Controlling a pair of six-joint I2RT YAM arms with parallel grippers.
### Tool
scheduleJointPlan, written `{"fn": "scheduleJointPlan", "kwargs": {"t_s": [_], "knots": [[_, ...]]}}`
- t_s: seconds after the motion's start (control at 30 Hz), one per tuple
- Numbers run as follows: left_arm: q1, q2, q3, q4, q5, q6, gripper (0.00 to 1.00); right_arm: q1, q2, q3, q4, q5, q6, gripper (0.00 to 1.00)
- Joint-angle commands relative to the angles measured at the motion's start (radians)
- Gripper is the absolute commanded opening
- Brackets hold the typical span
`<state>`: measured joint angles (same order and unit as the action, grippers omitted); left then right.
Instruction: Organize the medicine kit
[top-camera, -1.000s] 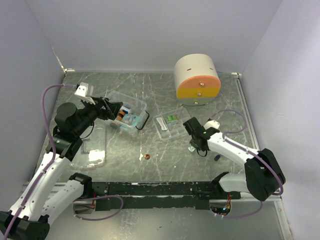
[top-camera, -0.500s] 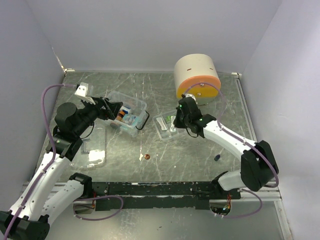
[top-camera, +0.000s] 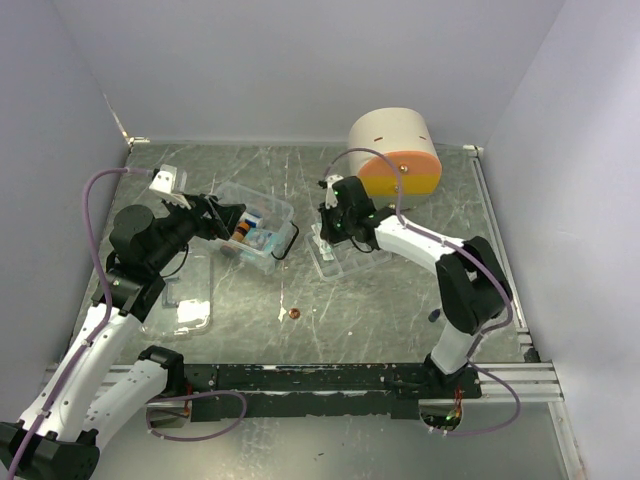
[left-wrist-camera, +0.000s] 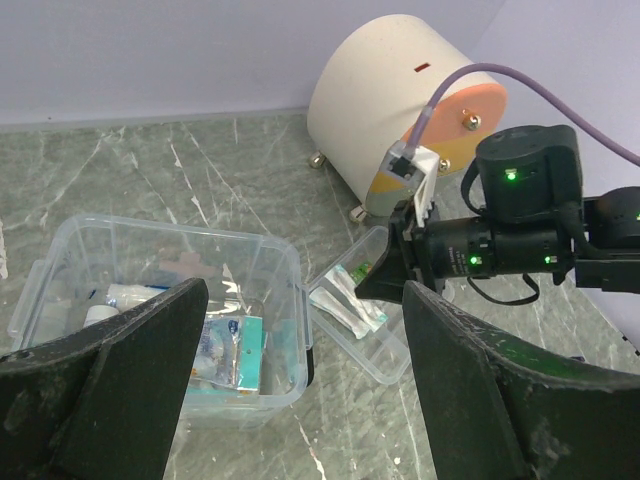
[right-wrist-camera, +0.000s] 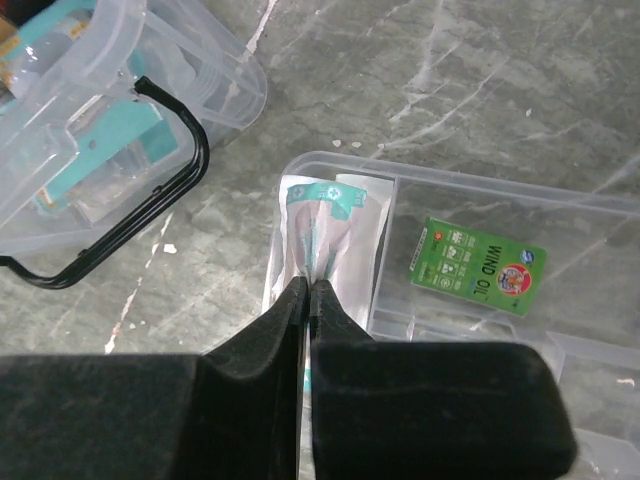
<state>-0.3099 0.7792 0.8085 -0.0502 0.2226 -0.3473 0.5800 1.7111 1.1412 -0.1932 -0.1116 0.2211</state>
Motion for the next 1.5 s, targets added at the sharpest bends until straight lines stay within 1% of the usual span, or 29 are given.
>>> {"fn": "scheduleJointPlan", "kwargs": {"t_s": [0.0,0.33,0.63,0.87,0.93,1.07,1.27,1.47], "knots": [[0.011,0.001,0.004,0.013,0.0,0.01,0.9,0.018,0.049,0.047,-0.037,0.011,-0.075,0.0],[0.014,0.001,0.004,0.013,0.004,0.01,0.9,0.058,0.134,0.066,-0.069,0.058,-0.088,0.0],[0.014,0.002,0.004,0.015,0.002,0.008,0.9,0.095,0.163,0.058,-0.011,0.205,-0.079,0.0],[0.015,0.0,0.004,0.012,-0.001,0.01,0.9,0.096,0.182,0.051,0.019,0.19,-0.076,0.0],[0.016,0.0,0.004,0.012,-0.001,0.01,0.9,0.096,0.181,0.048,0.013,0.191,-0.068,0.05],[0.015,-0.002,0.004,0.013,0.0,0.01,0.9,0.096,0.157,0.05,-0.01,0.184,-0.043,0.2],[0.015,-0.004,0.004,0.013,0.0,0.008,0.9,0.096,0.074,0.058,-0.04,0.187,0.03,0.29],[0.016,-0.005,0.002,0.013,0.002,0.006,0.9,0.099,0.017,0.053,-0.071,0.171,0.07,0.39]]}}
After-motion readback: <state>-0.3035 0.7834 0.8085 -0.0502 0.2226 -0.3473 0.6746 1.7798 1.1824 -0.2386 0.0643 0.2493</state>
